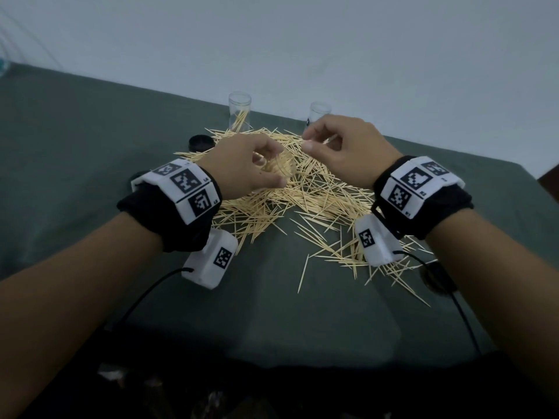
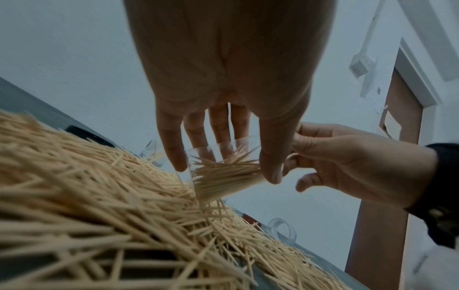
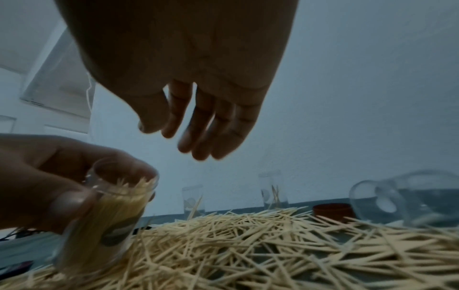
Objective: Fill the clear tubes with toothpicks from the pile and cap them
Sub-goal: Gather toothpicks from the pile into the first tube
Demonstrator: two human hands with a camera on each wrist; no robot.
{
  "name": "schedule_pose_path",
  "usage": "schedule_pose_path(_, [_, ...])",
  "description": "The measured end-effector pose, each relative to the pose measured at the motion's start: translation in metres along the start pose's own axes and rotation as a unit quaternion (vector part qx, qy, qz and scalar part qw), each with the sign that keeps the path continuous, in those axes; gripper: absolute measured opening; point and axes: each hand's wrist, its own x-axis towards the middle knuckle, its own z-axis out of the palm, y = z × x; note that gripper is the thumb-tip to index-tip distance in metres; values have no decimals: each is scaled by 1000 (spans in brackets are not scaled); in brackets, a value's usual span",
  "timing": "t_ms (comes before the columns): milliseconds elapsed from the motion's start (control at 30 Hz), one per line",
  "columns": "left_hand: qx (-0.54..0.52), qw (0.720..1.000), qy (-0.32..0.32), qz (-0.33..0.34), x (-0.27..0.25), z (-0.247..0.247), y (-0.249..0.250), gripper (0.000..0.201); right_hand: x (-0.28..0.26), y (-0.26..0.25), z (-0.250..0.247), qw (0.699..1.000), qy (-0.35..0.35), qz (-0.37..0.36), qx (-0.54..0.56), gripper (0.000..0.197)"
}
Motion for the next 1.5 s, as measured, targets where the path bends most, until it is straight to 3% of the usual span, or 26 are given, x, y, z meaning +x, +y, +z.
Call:
schedule_pose_path(100, [14, 1000, 0, 8, 0, 0, 2, 60, -12, 12, -8, 983, -118, 69, -122, 55])
schedule_pose_path(200, [23, 1000, 1, 11, -2, -1, 3, 59, -23, 24, -8, 930, -238, 163, -226, 98])
schedule_pose_path(267, [27, 1000, 3, 12, -2, -2, 2, 59, -24, 33, -5, 909, -274, 192, -248, 107])
schedule_pose_path(367, [26, 1000, 2, 11, -3, -2, 2, 58, -22, 36, 1, 910, -273, 185, -250, 99])
schedule_pose_path(567, [31, 1000, 1, 4, -3, -1, 1, 57, -20, 22, 14, 944, -236, 103, -207, 60])
schedule_pose_path(633, [33, 999, 2, 4, -3, -2, 2, 57, -20, 17, 15, 942, -252, 99, -200, 69])
schedule_pose_path(733, [36, 999, 5, 5, -3, -3, 2, 58, -23, 9, 16, 920, -306, 118, -214, 105])
schedule_pose_path(800, [38, 999, 4, 7, -3, -4, 2, 58, -25, 4, 18, 906, -318, 107, -256, 113])
schedule_pose_path(867, [36, 999, 3, 7, -3, -4, 2, 59, -26, 2, 19, 909, -307, 100, -264, 103])
schedule_pose_path(1033, [32, 999, 3, 8, -3, -2, 1, 56, -25, 11, 23, 941, -237, 56, -236, 55])
schedule_pose_path(1100, [37, 999, 3, 10, -3, -2, 0, 57, -24, 14, 23, 944, -228, 61, -231, 56])
schedule_pose_path(1233, [40, 999, 4, 13, -3, -4, 0, 57, -22, 15, 16, 939, -238, 108, -223, 78])
schedule_pose_path(1500, [40, 999, 7, 10, -1, -5, -3, 55, -16, 11, 25, 954, -208, 88, -199, 59])
